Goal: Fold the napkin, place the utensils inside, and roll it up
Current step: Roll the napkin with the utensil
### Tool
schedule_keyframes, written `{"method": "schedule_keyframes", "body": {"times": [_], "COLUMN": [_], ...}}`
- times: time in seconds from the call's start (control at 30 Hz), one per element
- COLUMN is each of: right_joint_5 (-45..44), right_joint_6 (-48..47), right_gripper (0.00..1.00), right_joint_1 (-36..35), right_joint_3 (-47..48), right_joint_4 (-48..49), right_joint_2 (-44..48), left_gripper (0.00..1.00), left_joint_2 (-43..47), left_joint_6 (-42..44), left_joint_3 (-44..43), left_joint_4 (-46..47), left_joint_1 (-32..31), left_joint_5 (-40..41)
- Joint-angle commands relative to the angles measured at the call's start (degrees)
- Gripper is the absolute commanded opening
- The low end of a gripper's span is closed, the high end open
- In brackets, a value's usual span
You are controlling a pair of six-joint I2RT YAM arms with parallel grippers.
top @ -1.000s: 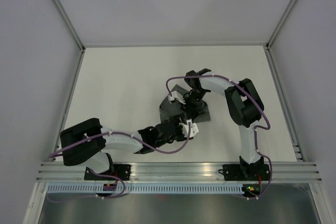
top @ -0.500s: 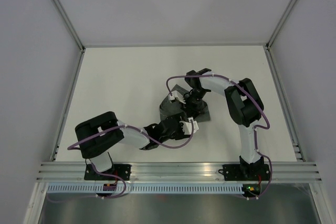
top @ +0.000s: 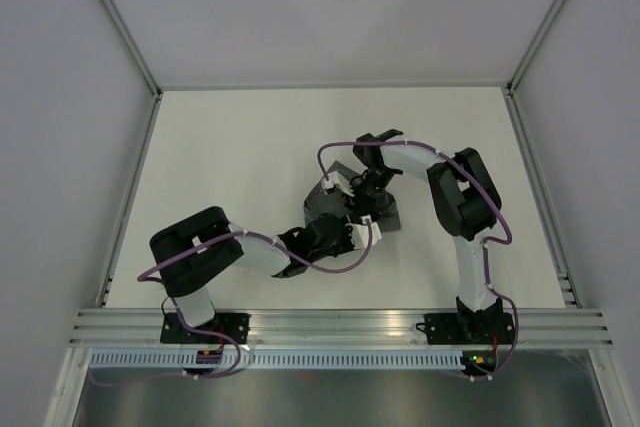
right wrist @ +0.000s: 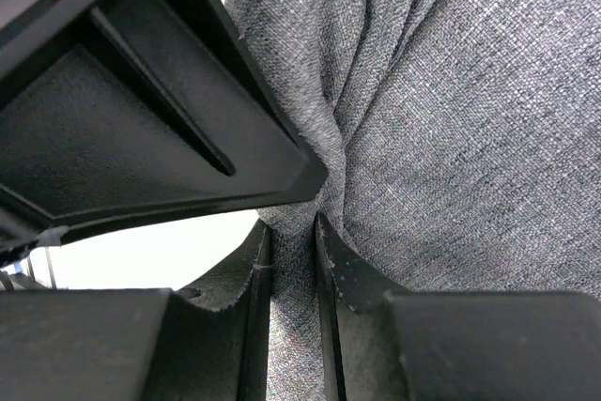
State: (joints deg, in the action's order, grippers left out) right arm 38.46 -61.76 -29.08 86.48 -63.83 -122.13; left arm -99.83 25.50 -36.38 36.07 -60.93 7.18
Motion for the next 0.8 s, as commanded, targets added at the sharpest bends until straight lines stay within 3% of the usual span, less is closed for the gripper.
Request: {"method": "schedule_keyframes", "body": {"times": [0.0,0.33,0.6,0.77], "right_joint_5": [-11.48,-10.6,-9.8,-8.49], "right_joint_6": [-2.05,-1.79,-0.56,0.93], "right_gripper": [0.0,0.01,0.01,0.13], "right_joint_1": [0.6,0.96,1.22,1.48], "right_joint_3": [-3.16,-2.89,-2.19,-1.67], "right_joint_4": [5.03,3.89,3.1,3.01], "right_joint_2": [-6.81,-6.72,-6.72,-5.23], "left_gripper": [0.4,0.34,0.09,0.02], "left_joint_2": [-0.98,-2.3,-5.2,-6.34], "left_joint_6": [-2.37,-8.79,-11.43,-12.05], "left_joint_3": [-2.03,-4.13,-8.18,-9.49], "left_joint_4": [-0.82,-6.53,-14.19,-17.08], "left_joint_1": [0.89,3.62,5.03,6.96], "left_joint_5": [-3.57,-8.93,-15.78,-19.39]}}
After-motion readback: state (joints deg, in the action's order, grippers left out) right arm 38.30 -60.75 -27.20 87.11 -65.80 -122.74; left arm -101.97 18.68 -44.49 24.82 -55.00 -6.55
